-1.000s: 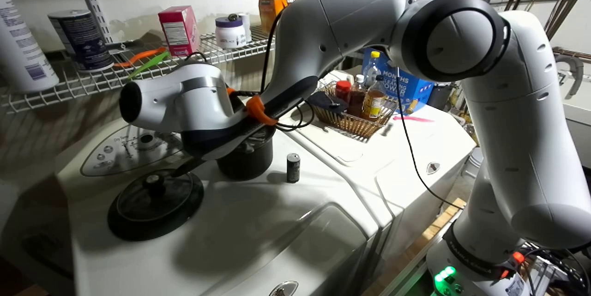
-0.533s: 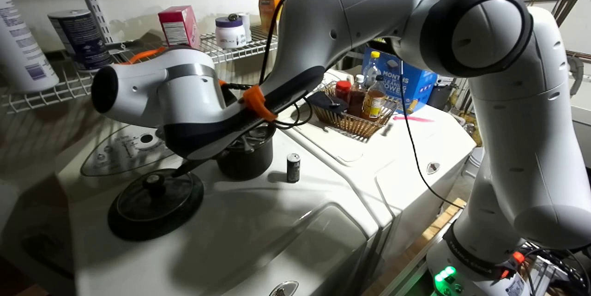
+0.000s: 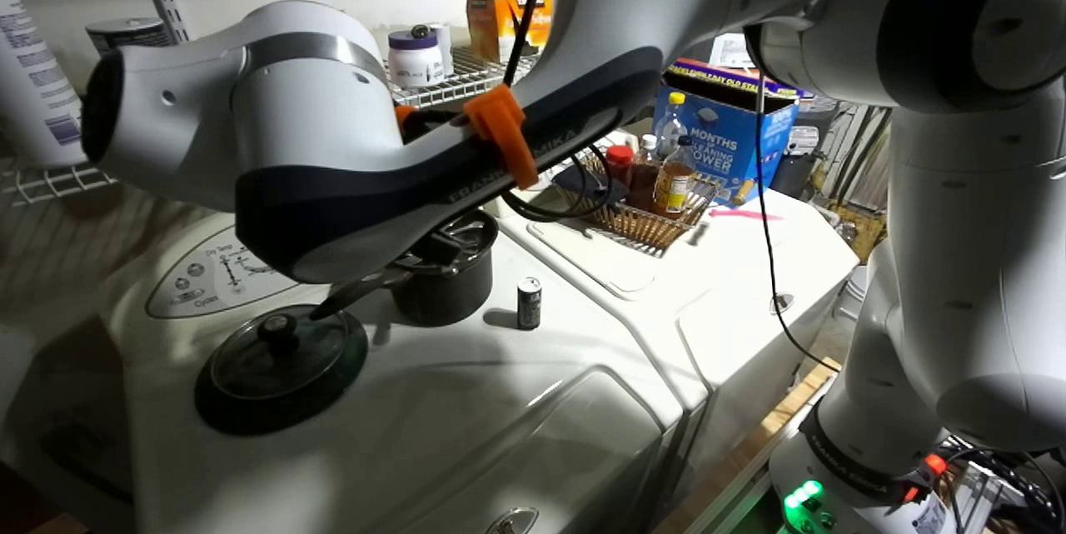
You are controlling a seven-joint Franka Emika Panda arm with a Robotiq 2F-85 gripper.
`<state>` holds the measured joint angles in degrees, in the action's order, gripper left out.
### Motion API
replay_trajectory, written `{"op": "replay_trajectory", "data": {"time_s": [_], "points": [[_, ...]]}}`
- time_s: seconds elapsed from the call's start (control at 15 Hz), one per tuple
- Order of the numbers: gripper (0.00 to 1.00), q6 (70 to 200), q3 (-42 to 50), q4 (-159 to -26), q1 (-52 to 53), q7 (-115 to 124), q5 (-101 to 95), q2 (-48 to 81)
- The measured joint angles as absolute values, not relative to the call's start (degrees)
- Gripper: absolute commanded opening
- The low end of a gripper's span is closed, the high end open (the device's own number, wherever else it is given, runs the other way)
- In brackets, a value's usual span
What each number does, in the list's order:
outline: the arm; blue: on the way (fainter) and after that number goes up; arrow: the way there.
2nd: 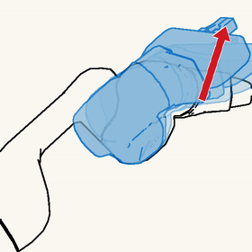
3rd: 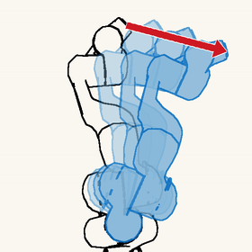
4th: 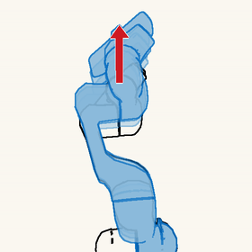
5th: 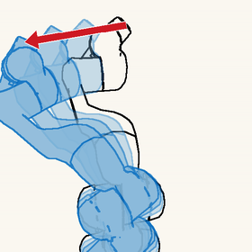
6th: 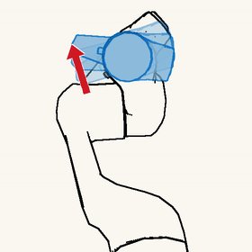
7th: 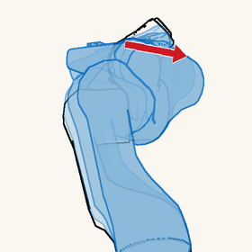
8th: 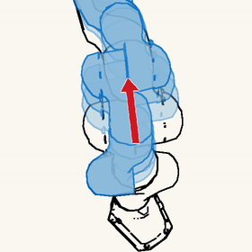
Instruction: Put the forks in the pot
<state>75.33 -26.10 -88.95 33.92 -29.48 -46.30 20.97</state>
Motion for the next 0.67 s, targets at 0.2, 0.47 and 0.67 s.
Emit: {"op": "replay_trajectory", "data": {"time_s": [0.2,0.47,0.67], "points": [[1.0,78.93,-29.87,-91.99,34.05,-28.86,-36.99,16.9],[1.0,85.5,-33.73,-96.86,35.04,-23.14,-24.74,8.39],[1.0,87.43,-35.52,-99.78,36.54,-17.5,-20.96,2.46]]}}
